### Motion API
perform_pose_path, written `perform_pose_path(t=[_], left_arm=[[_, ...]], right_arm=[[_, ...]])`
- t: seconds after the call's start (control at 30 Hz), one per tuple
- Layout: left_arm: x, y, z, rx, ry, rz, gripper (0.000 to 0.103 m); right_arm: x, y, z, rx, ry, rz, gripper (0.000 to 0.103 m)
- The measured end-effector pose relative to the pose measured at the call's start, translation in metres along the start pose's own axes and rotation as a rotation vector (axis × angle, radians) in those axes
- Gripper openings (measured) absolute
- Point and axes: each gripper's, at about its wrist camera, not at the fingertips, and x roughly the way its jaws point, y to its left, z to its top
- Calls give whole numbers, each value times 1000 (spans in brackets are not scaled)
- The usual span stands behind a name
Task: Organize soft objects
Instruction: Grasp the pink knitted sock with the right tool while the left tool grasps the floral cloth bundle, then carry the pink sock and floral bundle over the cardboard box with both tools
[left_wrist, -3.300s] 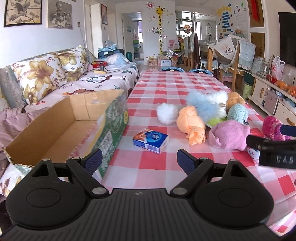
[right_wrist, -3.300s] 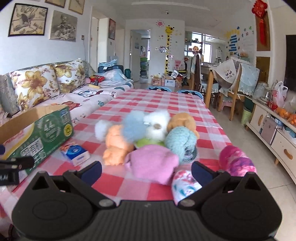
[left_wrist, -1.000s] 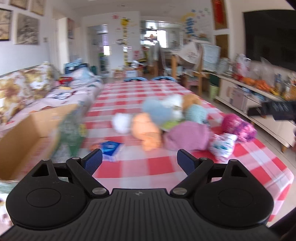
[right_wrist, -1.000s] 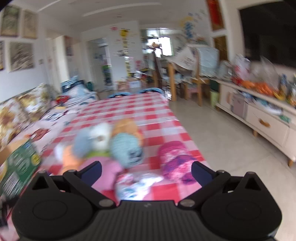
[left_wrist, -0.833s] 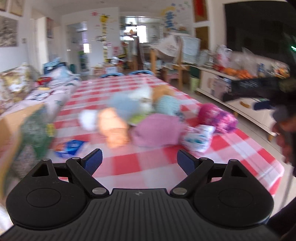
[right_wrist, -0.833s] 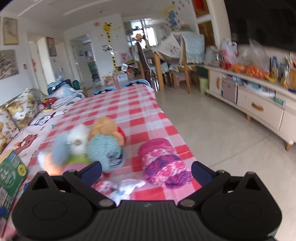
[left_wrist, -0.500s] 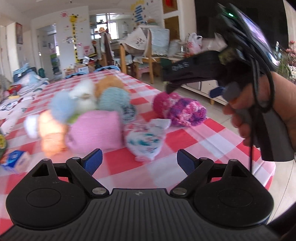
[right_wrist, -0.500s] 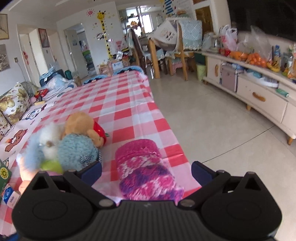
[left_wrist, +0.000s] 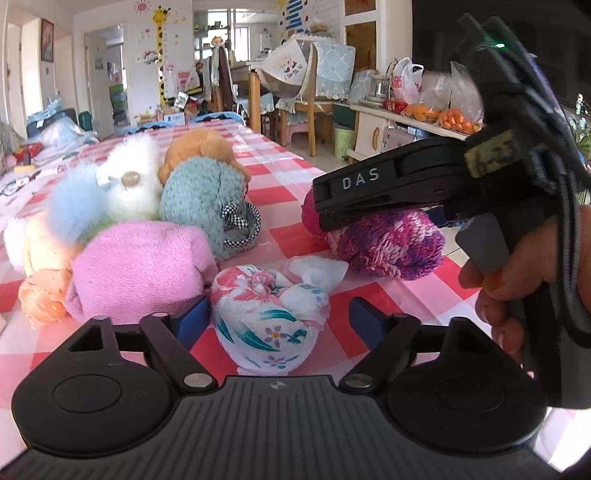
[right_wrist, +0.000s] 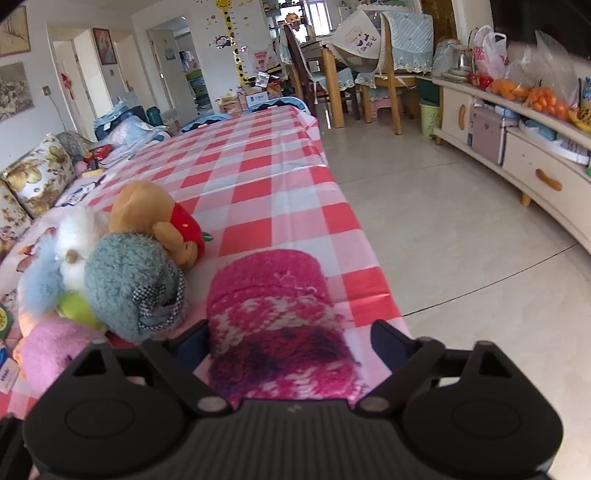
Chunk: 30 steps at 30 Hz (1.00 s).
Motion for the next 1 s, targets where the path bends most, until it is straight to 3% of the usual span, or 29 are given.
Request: perform_pose_path(t=[0.07,0.17,0.4,0.67,1.0], left_arm=[[3,5,2,-19,21,0,84],[7,10,6,-42,31,-6,83],[0,20,3,-46,40,-26,79],[-15,34,-1,-58,55,-34,79],[-44,63,3,-106,26,18,79]], right_arm=[[3,3,0,-16,13,10,81],[8,8,-2,-47,30,12,74],[5,17,-4,-85,25,-3,69],[-4,41,-7,-127,27,6,68],[-28,78,-7,-183,6,65,68]])
